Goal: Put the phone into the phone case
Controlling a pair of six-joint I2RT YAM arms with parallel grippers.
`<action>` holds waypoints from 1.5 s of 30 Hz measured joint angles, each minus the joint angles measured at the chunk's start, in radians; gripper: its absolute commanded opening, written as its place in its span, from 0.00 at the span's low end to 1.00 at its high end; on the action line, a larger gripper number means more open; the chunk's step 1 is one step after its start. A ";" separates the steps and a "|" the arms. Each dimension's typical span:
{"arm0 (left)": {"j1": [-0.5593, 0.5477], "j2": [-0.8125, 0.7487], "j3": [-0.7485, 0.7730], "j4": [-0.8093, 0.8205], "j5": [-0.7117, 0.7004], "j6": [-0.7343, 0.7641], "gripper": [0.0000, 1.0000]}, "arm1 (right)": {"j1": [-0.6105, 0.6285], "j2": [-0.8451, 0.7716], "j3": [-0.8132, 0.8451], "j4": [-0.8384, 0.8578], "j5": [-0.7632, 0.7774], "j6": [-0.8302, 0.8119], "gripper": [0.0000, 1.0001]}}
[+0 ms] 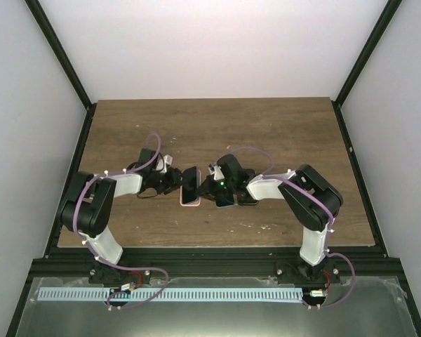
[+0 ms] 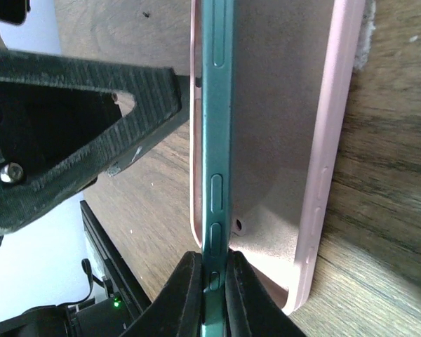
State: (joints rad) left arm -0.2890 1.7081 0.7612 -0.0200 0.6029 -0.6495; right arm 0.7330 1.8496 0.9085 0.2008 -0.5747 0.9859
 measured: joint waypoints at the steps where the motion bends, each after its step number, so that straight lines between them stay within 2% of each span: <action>1: -0.001 -0.006 -0.011 0.005 0.005 -0.005 0.53 | -0.001 0.000 -0.007 0.011 -0.006 0.003 0.05; 9: -0.007 -0.038 -0.069 0.055 0.033 -0.050 0.53 | -0.014 0.020 -0.021 0.055 -0.063 0.020 0.06; 14: -0.007 -0.037 -0.069 0.055 0.034 -0.053 0.52 | -0.018 0.027 -0.018 0.048 -0.074 0.011 0.16; 20: -0.026 -0.038 -0.068 0.027 0.070 -0.048 0.52 | -0.011 0.023 0.000 -0.080 -0.022 -0.034 0.29; 28: -0.014 -0.066 -0.028 -0.050 0.082 -0.011 0.48 | -0.003 -0.008 0.032 -0.194 0.069 -0.097 0.31; 33: 0.018 -0.068 -0.010 -0.071 0.082 0.011 0.48 | -0.003 -0.036 0.060 -0.296 0.146 -0.135 0.38; 42: 0.029 -0.037 -0.010 -0.063 0.110 0.021 0.48 | -0.003 -0.056 0.095 -0.389 0.218 -0.182 0.40; 45: 0.029 -0.024 -0.011 -0.058 0.119 0.021 0.48 | -0.003 -0.058 0.111 -0.420 0.240 -0.193 0.44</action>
State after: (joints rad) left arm -0.2604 1.6836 0.7506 -0.0784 0.7223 -0.6285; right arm 0.7296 1.7912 1.0195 -0.2188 -0.3344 0.7929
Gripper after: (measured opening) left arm 0.483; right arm 0.405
